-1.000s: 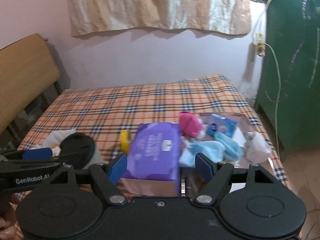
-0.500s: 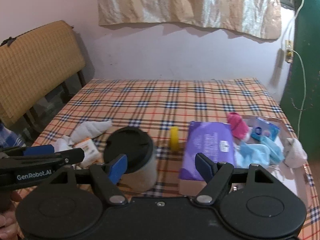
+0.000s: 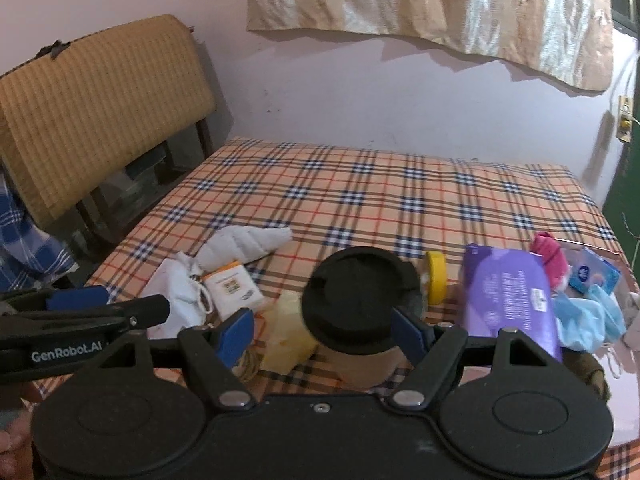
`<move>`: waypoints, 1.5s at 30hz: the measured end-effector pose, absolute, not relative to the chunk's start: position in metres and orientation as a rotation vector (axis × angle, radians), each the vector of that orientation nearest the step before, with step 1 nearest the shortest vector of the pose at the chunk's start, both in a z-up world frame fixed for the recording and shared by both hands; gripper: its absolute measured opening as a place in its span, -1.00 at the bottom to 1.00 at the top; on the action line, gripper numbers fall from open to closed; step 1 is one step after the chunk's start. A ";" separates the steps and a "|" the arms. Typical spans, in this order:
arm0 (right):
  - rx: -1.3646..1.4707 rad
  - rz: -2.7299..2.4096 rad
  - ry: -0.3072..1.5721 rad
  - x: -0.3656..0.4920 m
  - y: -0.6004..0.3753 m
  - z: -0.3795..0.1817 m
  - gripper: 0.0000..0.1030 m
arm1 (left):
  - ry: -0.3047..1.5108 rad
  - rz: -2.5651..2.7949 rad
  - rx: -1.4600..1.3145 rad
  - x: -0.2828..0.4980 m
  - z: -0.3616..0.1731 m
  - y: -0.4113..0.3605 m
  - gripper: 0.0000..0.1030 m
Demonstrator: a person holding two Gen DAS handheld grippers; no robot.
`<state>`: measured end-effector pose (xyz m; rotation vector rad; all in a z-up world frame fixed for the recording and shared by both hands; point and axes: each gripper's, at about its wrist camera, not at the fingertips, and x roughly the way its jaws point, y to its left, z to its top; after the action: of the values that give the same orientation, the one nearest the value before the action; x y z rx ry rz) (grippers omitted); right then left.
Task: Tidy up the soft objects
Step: 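Move both grippers back to the pile of soft items, then grasp the white face mask with the left gripper, then grasp the white tissue pack with the orange band using the right gripper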
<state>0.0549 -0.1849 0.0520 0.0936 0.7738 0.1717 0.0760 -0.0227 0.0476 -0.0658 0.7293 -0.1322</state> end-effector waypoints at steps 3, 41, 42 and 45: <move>0.086 0.187 0.777 0.057 -0.178 0.049 0.73 | 0.739 -0.114 -0.076 0.078 0.043 -0.013 0.55; -0.002 0.290 0.697 0.060 -0.135 0.051 0.72 | 0.807 -0.006 -0.123 0.110 -0.006 0.063 -0.09; 0.007 0.310 0.696 0.063 -0.133 0.054 0.73 | 0.800 -0.006 -0.125 0.108 -0.004 0.066 -0.09; 0.025 0.393 0.695 0.073 -0.119 0.057 0.73 | 0.795 -0.009 -0.137 0.107 -0.001 0.071 -0.09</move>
<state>0.0727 -0.1193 0.0567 0.0248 0.6946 0.3929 0.1074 0.0714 -0.0009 -0.1373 0.7950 -0.0090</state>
